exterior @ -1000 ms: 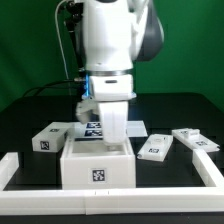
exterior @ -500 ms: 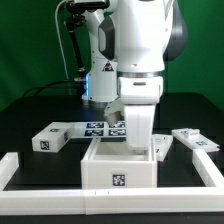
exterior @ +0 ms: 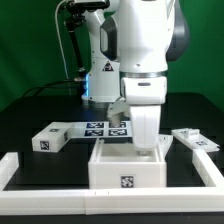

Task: Assemble cabinet

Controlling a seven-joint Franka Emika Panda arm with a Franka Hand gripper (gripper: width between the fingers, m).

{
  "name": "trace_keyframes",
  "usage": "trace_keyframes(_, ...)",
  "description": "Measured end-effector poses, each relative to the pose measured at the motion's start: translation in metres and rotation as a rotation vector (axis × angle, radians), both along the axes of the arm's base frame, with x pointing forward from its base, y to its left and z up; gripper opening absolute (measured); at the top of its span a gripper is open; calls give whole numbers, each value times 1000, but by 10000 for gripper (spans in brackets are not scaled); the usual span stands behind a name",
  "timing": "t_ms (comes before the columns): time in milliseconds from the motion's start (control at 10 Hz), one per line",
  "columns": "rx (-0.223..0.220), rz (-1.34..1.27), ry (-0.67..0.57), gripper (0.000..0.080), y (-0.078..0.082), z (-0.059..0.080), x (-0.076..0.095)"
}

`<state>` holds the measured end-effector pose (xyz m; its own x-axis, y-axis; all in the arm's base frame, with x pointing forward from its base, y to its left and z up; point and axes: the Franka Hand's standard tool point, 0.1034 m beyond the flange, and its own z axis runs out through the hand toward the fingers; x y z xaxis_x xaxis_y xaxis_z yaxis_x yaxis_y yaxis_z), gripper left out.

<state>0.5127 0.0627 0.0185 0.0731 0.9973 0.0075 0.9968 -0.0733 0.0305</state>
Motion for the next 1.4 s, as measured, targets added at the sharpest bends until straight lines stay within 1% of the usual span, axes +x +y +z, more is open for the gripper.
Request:
trace_keyframes(200,-1,13,25,35,17,0,7)
trace_keyframes(400,3,1,42,35,33,0,7)
trace_keyframes(700,11,20,54,35,52,1,9)
trace_keyframes(900,11,37,62,35,55,2,9)
trace_keyframes(1200,11,34,62,36,55,1,9)
trace_keyframes(1300,11,33,62,253,54,1,9)
trace_keyframes(1400,11,33,62,253,54,1,9)
